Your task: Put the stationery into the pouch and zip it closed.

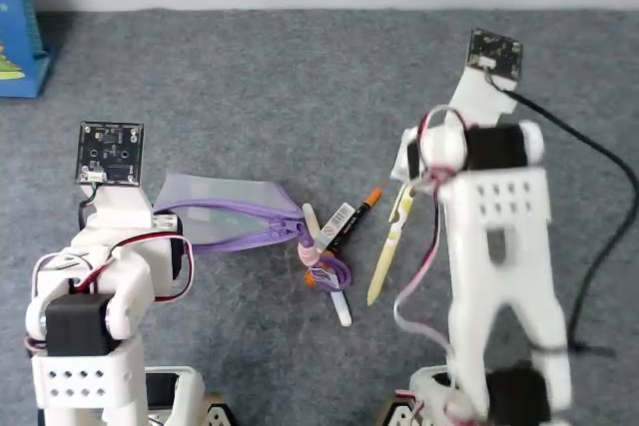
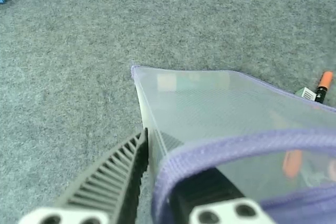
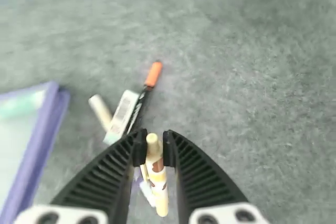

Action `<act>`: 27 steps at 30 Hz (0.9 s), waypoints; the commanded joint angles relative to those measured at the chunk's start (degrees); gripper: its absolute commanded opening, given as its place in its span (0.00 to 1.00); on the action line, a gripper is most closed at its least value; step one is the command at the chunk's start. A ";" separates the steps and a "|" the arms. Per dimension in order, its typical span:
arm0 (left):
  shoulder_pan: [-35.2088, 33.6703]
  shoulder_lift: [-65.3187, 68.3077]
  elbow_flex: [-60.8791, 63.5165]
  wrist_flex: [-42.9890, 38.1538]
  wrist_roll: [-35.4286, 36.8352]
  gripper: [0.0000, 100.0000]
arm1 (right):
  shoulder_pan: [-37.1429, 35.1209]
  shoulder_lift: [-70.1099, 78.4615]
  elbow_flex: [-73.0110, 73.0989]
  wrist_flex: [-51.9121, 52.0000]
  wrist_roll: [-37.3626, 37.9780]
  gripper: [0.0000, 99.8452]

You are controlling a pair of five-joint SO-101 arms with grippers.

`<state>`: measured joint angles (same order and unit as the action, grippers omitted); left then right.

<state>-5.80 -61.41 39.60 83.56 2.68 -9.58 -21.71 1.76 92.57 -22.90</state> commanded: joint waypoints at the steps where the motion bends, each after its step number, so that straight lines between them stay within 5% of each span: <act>1: 0.18 0.35 -0.57 -1.14 0.62 0.01 | -4.79 -11.65 -2.02 2.86 1.49 0.01; 12: 0.18 0.35 -0.48 -1.05 0.62 0.01 | -21.41 -36.09 -2.02 -0.92 2.81 0.01; 27: 0.18 0.35 -0.48 -1.05 0.62 0.01 | -32.84 -38.20 -1.58 -24.66 8.00 0.01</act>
<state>-5.80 -61.41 39.60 83.56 2.68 -41.41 -60.40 1.49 73.67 -16.04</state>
